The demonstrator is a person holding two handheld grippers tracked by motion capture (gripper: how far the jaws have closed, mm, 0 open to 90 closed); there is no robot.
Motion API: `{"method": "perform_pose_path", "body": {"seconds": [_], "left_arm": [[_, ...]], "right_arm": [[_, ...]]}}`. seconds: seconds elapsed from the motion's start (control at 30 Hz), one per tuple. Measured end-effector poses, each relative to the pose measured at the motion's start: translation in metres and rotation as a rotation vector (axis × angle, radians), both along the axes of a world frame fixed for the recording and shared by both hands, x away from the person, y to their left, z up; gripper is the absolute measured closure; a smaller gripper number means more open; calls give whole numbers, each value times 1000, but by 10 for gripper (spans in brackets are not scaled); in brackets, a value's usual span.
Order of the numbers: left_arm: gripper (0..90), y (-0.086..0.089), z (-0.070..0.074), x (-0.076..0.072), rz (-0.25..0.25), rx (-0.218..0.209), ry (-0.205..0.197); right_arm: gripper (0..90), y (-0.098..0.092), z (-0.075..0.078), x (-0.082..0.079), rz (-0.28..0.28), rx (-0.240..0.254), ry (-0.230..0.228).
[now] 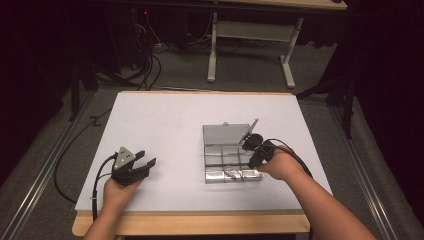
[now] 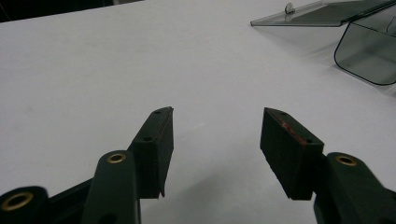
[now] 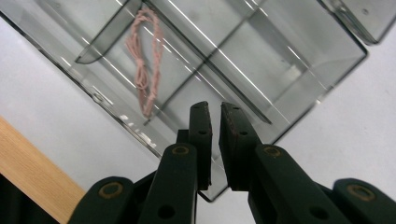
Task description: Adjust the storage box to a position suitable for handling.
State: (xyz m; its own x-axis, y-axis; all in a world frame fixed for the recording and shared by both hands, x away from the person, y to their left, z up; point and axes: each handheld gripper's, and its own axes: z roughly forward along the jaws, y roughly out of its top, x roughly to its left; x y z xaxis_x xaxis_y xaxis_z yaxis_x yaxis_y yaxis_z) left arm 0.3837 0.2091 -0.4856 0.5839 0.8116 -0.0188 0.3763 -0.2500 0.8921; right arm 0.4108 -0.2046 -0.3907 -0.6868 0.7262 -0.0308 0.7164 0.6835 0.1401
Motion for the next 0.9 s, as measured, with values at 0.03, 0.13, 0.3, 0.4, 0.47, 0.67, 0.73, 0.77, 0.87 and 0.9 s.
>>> {"method": "perform_pose_path", "body": {"seconds": [0.03,0.13,0.3,0.4,0.47,0.67,0.73,0.77,0.87,0.9], "left_arm": [[448,0,0,0,0,0,0],[448,0,0,0,0,0,0],[448,0,0,0,0,1,1],[448,0,0,0,-1,2,1],[448,0,0,0,-1,3,1],[448,0,0,0,-1,3,2],[448,0,0,0,-1,4,1],[448,-1,0,0,0,3,1],[448,-1,0,0,0,3,0],[448,-1,0,0,-1,4,0]], "right_arm": [[838,-2,1,0,-8,1,-1],[841,-6,2,-2,-31,1,0],[841,-15,3,-3,-39,-4,-7],[842,-21,2,-3,-56,-11,-8],[844,-24,2,-4,-80,-10,-1],[847,-34,-2,-4,-82,-12,-2],[847,-37,-4,-4,-86,-16,3],[847,-38,-5,-4,-91,-14,2],[847,-42,-8,-4,-96,-14,4],[847,-43,-9,-5,-100,-18,6]]}}
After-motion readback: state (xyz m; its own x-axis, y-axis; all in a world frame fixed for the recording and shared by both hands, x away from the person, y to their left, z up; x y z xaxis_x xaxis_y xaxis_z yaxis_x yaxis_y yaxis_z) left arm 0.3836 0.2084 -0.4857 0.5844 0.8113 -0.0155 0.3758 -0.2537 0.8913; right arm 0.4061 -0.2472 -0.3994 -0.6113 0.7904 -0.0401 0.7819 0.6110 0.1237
